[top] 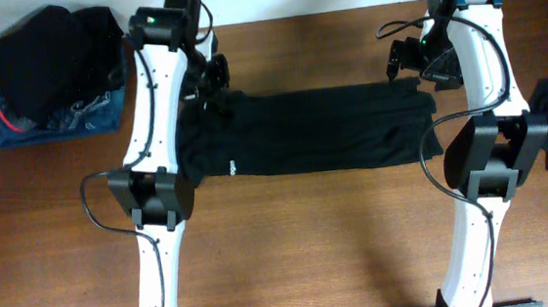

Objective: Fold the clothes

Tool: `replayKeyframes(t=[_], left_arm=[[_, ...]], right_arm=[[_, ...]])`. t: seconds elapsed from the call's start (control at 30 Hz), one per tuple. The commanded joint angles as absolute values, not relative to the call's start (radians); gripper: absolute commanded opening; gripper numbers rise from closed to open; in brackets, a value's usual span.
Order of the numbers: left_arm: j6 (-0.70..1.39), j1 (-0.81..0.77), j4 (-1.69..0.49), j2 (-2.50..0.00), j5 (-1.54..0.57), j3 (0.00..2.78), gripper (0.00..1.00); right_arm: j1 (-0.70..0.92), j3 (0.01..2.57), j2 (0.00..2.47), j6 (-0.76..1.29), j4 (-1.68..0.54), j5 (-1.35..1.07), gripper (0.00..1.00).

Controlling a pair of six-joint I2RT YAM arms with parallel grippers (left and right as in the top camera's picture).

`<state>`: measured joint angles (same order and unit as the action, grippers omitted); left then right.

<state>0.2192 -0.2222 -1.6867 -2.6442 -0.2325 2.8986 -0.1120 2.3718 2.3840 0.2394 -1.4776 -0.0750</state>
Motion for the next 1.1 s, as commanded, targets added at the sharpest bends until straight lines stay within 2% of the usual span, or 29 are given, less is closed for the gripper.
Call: replayKeyframes(t=[0.0,0.33,0.67,0.77,0.9,0.93,1.0,1.03,1.07], left_arm=[[0.184,-0.213,-1.688,-2.634,-0.244,2.88,0.01],[0.159,-0.213,-1.688,-2.57,-0.134,2.827,0.01],[0.159,-0.215,-1.688,-2.545,-0.133,2.602,0.01],[0.159,-0.213,-1.688,-2.545,-0.07,2.588,0.01],[0.159,-0.213,-1.688,-2.545,0.012,2.586,0.09],[0.159,-0.213,-1.688,-2.545,0.019,2.586,0.15],[0.159,-0.213,-1.689,-2.545,0.02,2.586,0.16],[0.159,-0.213,-1.688,-2.545,0.02,2.586,0.19],[0.159,-0.213,-1.689,-2.545,0.02,2.586,0.26]], right_arm=[[-0.113,2.367,2.365,0.24,-1.478,-0.062,0.99],[-0.113,2.367,2.365,0.241,-1.478,-0.063,0.99],[-0.113,2.367,2.365,0.241,-1.467,-0.063,0.99],[-0.113,2.367,2.365,0.241,-1.468,-0.063,0.99],[-0.113,2.367,2.365,0.241,-1.47,-0.063,0.99],[-0.113,2.367,2.365,0.241,-1.471,-0.063,0.99],[-0.113,2.367,2.365,0.241,-1.472,-0.063,0.99],[-0.113,2.367,2.365,0.241,-1.473,-0.063,0.99],[-0.113,2.367,2.365,0.241,-1.475,-0.063,0.99]])
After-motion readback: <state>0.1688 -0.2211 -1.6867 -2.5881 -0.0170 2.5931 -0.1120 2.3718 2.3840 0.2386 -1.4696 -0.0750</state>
